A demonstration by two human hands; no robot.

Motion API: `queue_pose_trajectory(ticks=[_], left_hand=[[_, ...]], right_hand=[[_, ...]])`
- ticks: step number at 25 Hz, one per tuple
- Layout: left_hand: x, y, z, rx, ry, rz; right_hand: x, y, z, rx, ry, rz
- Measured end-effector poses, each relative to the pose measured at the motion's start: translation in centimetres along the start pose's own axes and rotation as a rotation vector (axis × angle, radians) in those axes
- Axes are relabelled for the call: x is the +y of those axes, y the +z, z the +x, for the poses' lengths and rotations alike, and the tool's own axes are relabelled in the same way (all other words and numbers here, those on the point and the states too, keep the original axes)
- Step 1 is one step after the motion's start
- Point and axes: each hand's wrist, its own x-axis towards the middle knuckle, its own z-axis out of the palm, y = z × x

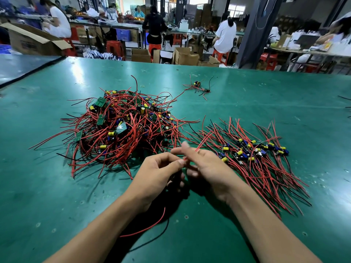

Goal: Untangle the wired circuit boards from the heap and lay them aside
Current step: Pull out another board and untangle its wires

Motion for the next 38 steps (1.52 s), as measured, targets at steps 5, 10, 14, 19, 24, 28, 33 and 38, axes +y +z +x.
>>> queue_pose_trajectory(ticks=[5, 10, 14, 19, 24, 28, 33, 38], left_hand=[[0.4, -0.1, 0.1, -0.018, -0.036, -0.054], [0.6, -0.1, 0.1, -0.033, -0.055, -0.070], [0.6, -0.2, 0.0, -0.051, -0.046, -0.052], [0.6, -0.2, -0.1, -0.065, -0.040, -0.023], [0.5, -0.3, -0.1, -0.075, -0.027, 0.003], [0.5, -0.3, -0.2, -0.065, -0.031, 0.000], [0.5, -0.4, 0.0, 0.026, -0.036, -0.075], [0.2, -0.2, 0.1, 0.032, -0.002, -0.058]], right_hand=[[1.2, 0.6, 0.1, -0.037, -0.089, -0.087], [0.7, -0.6, 0.5, 0.087, -0.171, -0.229], [0.3, -1.6, 1.0, 0.207, -0.189, -0.261], [-0.3, -1.2, 1.1, 0.334, -0.184, -0.051], [-1.7, -1.7, 0.6, 0.160, 0.074, 0.390], [-1.9, -2.0, 0.2, 0.036, 0.127, 0.477], [-1.0, -0.7, 0.2, 0.113, -0.004, 0.165], [1.0, 1.1, 0.0, 0.109, -0.047, -0.164]])
